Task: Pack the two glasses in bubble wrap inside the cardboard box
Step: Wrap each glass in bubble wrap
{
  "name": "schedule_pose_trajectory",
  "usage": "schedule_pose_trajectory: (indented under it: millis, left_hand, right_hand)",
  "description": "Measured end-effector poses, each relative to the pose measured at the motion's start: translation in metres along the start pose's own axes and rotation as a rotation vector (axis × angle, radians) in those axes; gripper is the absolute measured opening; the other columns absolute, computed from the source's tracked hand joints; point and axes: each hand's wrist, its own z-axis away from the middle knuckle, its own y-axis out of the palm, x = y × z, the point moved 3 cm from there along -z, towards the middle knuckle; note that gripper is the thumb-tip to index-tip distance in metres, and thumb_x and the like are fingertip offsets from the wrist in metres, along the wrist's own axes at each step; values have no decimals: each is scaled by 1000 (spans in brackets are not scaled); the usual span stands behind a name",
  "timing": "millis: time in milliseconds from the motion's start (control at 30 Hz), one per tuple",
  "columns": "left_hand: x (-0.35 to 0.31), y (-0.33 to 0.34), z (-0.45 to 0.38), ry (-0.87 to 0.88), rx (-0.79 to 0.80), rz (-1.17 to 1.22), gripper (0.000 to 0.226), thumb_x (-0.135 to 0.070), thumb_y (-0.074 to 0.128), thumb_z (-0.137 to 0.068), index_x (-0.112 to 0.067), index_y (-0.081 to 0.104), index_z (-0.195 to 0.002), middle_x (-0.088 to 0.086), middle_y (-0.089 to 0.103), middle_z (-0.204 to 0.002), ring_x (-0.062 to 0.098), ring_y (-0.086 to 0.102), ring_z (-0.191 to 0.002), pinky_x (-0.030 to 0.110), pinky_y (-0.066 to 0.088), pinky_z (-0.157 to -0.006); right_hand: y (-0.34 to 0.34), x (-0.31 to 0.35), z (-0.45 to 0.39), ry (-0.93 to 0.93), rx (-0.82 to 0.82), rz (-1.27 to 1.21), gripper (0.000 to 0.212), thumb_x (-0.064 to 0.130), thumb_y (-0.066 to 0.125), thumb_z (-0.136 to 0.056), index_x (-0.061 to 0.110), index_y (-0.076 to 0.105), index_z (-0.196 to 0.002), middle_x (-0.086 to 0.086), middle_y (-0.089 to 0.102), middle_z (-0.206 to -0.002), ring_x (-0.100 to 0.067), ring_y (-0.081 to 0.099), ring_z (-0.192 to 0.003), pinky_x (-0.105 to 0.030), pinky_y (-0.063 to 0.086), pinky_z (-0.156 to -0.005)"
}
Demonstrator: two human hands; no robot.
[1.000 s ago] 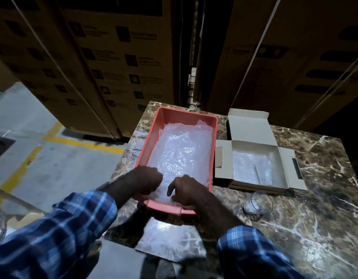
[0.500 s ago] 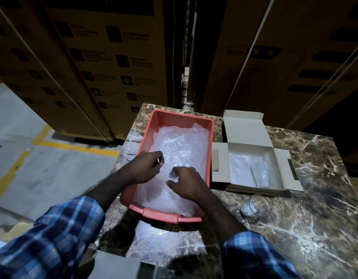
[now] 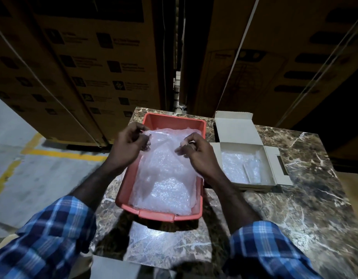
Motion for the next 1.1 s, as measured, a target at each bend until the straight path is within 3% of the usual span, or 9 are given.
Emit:
schedule_pose_trajectory:
  millis: [133,267,333,433,533,633,800,967,1100]
  left_hand:
    - [-22,10,0,85,-55,51,15,-4,56,-100,-18,60,-96,-7,55,-67,4,52,-58,25,56,-57]
    - [-43,15,1,121,-113,93,19,-2,55,-100,-20,60,-96,-7,52,-69,7,48,-60,29,59,-57]
    - [-50,16,1,132,-138,87,24,-1,55,-100,-23,61,-94,-3,54,-73,8,51,-62,28,57,-55]
    - [-59,20,3,161,-176,36,27,0,56,-99,-26,60,-92,-14,60,-68,1,53,-61,20,51,-54]
    - [-69,32,8,183,-206,26,28,-2,58,-98,-28,59,-89,-14,59,-71,-2,50,-62,18,44,-57]
    - [-85,50,13,205,-229,73,26,-4,57,-98,-29,59,-91,-7,56,-80,2,49,-69,23,42,-65]
    - [-122,99,25,273,-256,128,24,-1,56,-99,-24,56,-93,-8,54,-79,-2,49,-66,17,44,-63]
    - [-144,175,41,257,-240,184,22,0,53,-100,-22,55,-93,-16,61,-61,0,56,-54,23,51,-48]
    - [-155,237,54,261,-218,212,23,1,56,-98,-21,58,-92,-13,65,-67,3,58,-61,23,49,-57]
  right_hand:
    - [-14,20,7,-95,3,-11,15,23,65,-96,11,57,-98,-8,74,-86,-19,73,-77,-35,58,-73]
    - [-27,21,15,-142,69,228,16,22,76,-88,19,68,-101,-2,72,-88,-17,71,-80,-39,60,-77]
    - [-39,21,21,-126,66,329,10,13,74,-89,14,74,-99,2,72,-87,-13,69,-79,-35,59,-78]
    - [-65,24,27,-106,27,306,7,11,70,-92,7,75,-93,2,73,-80,-13,69,-71,-30,57,-71]
    - [-96,34,29,-131,6,305,13,17,68,-95,9,76,-88,3,73,-75,-10,70,-70,-28,53,-70]
    - [-131,49,34,-201,-44,301,15,7,64,-94,17,75,-91,3,74,-80,-11,71,-74,-28,53,-71]
    - [-199,71,55,-318,-123,287,18,9,64,-96,25,71,-93,2,74,-85,-11,71,-77,-17,51,-65]
    - [-277,68,84,-394,-200,329,23,4,65,-94,25,72,-92,7,73,-84,-6,69,-79,-18,55,-71]
    - [-342,58,113,-441,-343,409,27,-3,64,-89,20,77,-98,11,72,-91,0,68,-89,-12,51,-78]
